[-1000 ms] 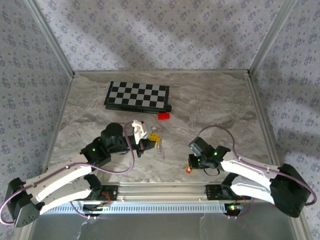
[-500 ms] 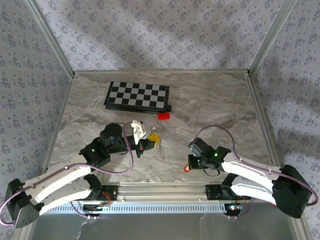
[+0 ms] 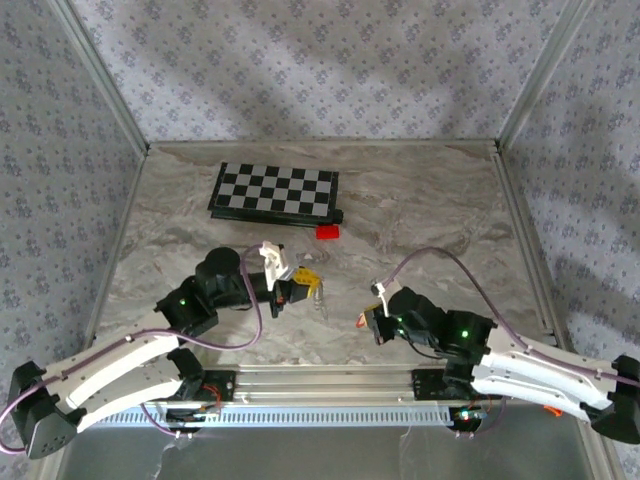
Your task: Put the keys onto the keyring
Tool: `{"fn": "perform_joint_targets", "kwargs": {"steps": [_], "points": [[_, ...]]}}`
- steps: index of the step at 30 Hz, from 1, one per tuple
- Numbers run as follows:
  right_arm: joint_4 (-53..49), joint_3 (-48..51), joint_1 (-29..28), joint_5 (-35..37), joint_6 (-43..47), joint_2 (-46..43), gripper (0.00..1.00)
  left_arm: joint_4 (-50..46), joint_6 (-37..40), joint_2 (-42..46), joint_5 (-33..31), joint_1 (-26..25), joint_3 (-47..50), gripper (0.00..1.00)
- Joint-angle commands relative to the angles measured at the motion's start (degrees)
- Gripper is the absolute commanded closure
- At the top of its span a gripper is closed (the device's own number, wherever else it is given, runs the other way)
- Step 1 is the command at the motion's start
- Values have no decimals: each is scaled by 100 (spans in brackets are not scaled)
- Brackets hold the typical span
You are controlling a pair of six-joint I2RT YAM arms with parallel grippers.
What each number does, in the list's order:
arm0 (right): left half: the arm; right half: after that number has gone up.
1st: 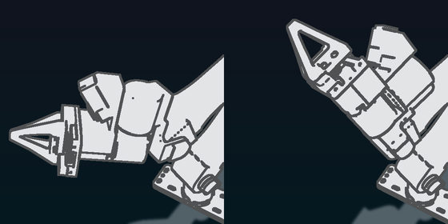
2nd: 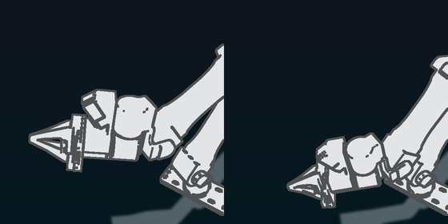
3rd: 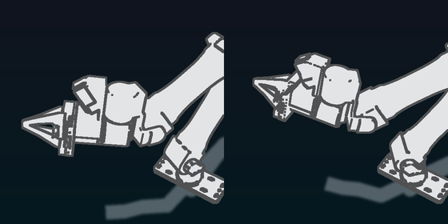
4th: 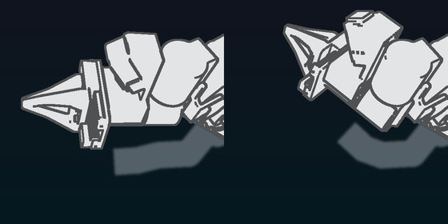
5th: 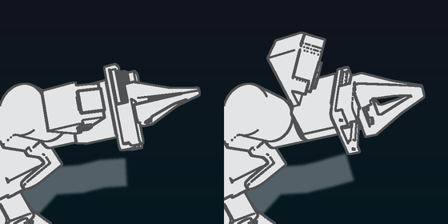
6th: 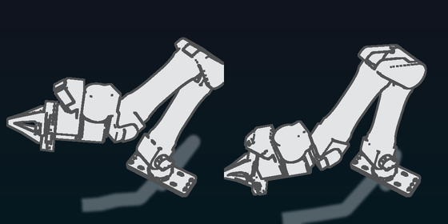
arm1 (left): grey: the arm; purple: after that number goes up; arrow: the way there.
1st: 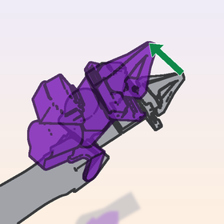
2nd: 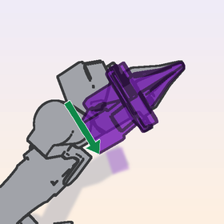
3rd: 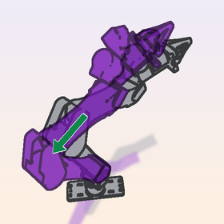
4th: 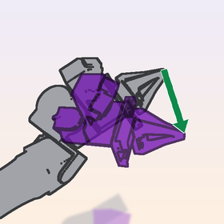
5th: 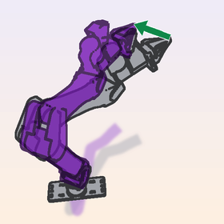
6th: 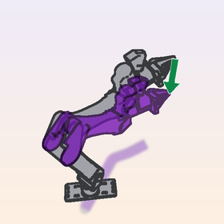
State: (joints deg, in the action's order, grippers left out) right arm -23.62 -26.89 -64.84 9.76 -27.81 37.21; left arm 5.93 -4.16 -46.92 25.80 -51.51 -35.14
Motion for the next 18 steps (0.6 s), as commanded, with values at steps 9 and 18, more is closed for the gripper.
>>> {"fn": "perform_joint_targets", "kwargs": {"steps": [9, 18], "points": [[777, -881, -574, -451, 2392, -443, 100, -419, 243, 306, 446, -227, -668, 100], [73, -1899, -574, -1445, 3226, -208, 100, -635, 513, 350, 958, -433, -909, 100]]}}
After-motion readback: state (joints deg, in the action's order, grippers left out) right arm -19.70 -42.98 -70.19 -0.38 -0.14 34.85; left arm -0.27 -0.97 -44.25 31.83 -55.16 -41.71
